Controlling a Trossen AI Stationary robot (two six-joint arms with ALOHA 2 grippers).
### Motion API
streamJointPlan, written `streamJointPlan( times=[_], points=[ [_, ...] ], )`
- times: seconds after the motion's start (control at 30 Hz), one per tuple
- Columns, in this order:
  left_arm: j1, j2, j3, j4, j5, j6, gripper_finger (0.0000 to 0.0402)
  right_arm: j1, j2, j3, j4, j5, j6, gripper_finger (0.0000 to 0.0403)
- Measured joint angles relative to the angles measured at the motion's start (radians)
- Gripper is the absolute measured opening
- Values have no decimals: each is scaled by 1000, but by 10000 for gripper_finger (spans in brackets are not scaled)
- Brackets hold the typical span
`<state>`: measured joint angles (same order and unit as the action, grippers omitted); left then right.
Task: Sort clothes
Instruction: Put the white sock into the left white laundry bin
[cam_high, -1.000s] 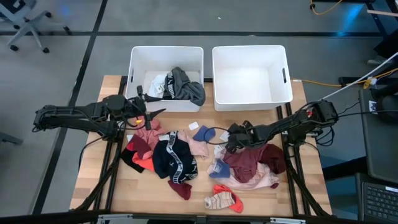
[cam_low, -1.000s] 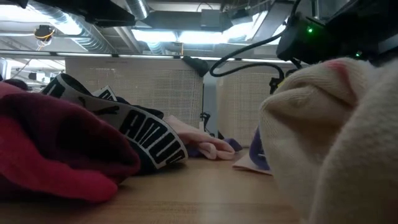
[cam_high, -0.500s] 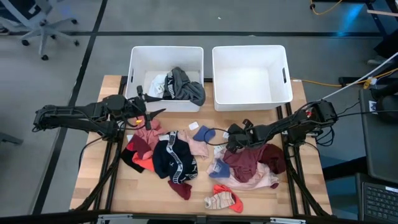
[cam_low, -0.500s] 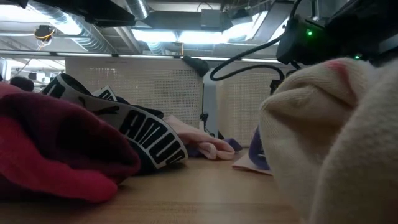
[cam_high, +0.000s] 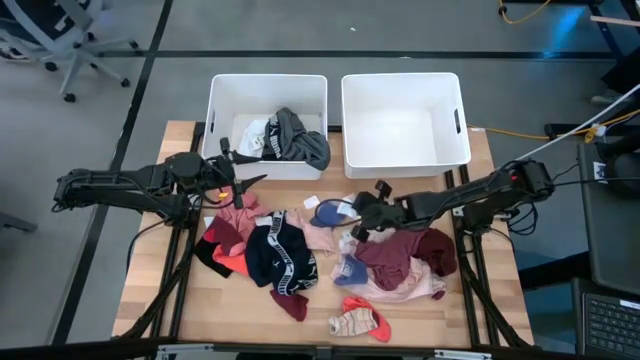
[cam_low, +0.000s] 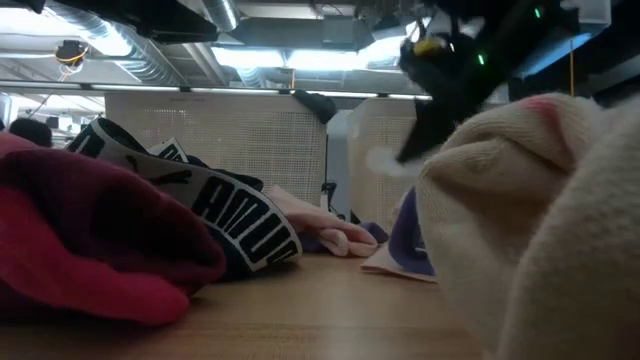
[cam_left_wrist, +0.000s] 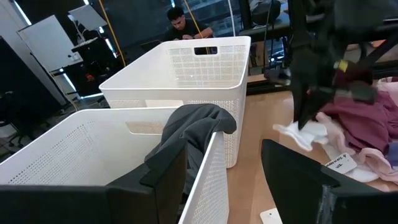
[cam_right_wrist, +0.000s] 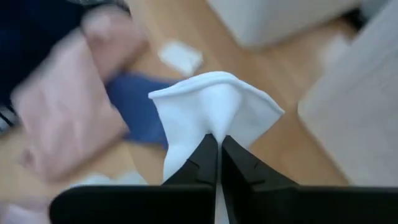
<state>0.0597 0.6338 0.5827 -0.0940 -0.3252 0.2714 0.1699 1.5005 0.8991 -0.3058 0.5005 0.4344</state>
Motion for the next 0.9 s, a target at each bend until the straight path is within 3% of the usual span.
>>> streamJointPlan(
  times=[0.67,0.9],
  points=[
    [0,0,0,0,0,0,194,0,-59,388,5,39,-426,11],
    [0,0,0,1,0,0,194,0,-60,472,128,48,-610,11]
  ],
)
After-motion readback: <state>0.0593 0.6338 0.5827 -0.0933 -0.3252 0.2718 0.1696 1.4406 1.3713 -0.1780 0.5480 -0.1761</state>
